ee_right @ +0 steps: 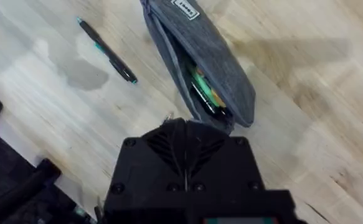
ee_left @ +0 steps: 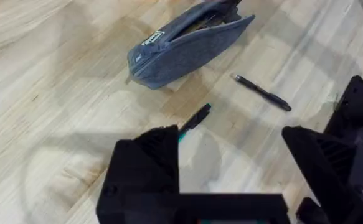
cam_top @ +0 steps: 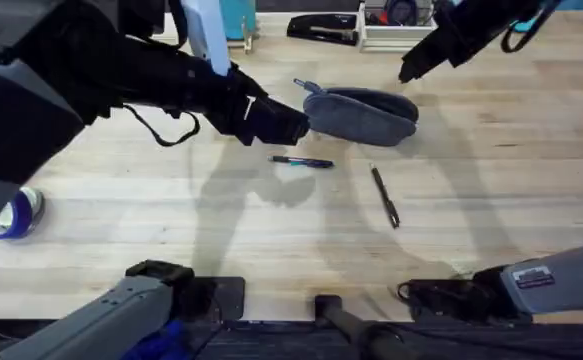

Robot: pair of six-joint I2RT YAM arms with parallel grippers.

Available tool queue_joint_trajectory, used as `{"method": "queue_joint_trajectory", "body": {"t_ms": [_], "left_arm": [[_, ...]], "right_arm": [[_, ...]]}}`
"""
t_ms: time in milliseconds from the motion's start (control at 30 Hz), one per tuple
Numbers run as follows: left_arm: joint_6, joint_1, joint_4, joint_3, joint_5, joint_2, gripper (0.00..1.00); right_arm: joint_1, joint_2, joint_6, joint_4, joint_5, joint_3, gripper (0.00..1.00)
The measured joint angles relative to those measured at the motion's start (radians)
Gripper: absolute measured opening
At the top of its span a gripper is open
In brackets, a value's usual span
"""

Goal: Unzip the bag, pick up the pens from the table one at a time and place them inside, then zip the bag closed.

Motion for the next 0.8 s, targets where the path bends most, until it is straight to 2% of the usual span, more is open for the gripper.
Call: {"method": "queue_joint_trajectory", "body": {"t_ms": [300, 800], "left_arm": [[0.0, 0.0, 0.0, 0.0, 0.0, 0.0, 0.996], [0.0, 0.0, 0.0, 0.0, 0.0, 0.0, 0.995]], "right_arm": [[0.0, 0.039, -0.006, 0.009, 0.0, -0.004, 0.03], [0.0, 0.096, -0.008, 0.136, 0.0, -0.097, 0.03]]}}
